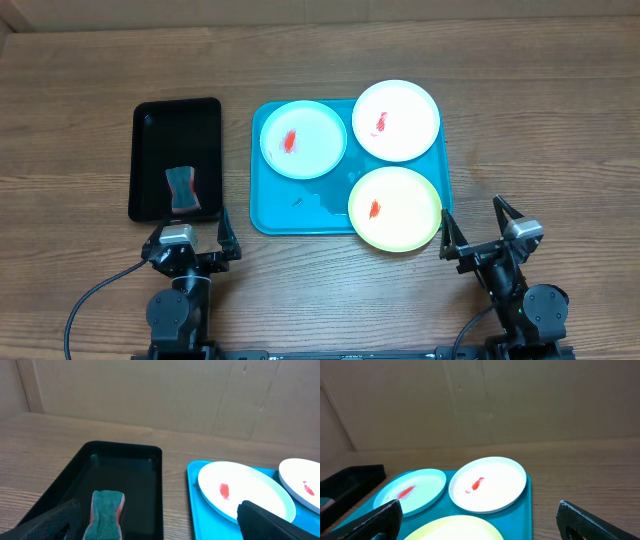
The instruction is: Clean dirty plates on tray and stack at the side
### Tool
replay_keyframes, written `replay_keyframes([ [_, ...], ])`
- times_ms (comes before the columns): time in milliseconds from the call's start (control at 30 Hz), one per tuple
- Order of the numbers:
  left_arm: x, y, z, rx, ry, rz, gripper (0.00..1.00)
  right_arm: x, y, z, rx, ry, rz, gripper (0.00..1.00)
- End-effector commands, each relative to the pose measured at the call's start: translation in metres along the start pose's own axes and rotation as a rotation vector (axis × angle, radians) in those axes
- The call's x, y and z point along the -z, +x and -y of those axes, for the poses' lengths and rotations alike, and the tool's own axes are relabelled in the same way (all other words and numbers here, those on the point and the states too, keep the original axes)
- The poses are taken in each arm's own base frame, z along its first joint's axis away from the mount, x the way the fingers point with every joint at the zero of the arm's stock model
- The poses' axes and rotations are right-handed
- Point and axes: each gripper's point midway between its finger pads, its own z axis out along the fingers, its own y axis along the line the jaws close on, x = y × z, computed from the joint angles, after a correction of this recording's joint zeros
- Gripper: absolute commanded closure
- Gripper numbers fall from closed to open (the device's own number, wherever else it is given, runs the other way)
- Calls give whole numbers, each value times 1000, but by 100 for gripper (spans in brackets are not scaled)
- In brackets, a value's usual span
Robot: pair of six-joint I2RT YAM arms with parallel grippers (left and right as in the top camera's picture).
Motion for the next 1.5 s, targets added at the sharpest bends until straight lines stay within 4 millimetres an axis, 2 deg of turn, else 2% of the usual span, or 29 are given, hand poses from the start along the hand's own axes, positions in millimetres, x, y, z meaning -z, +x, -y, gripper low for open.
replay_keyframes([
  [0,0,-4,6,11,35,24,1,2,-10,-9,-38,-40,22,0],
  [167,4,-35,11,-28,55,141,0,4,-38,-18,-38,-59,10,0],
  [300,11,-63,14,-49,53,182,0,-3,-59,-21,-50,-44,-59,0],
  [533,14,-96,13,-53,11,52,0,-44,-96,-23,-76,-7,-245,0],
  [700,-4,-119,18,-63,-1,-101,0,-77,-101,-21,-118,27,-464,0],
  [933,-49,-135,29,-78,-5,-462,0,-111,-92,-19,-185,70,-777,0],
  [1067,-77,-131,39,-68,26,-656,0,-125,-85,-23,-228,58,-903,0],
  [1167,-99,-118,48,-49,66,-750,0,-143,-81,-29,-257,1,-899,0],
  [1267,-110,-90,56,2,102,-856,0,-159,-84,-53,-330,-152,-873,0],
  [1333,-114,-72,64,52,136,-924,0,-170,-86,-62,-347,-218,-849,0],
  [1467,-125,-43,71,87,174,-1008,0,-189,-68,-60,-432,-118,-864,2],
])
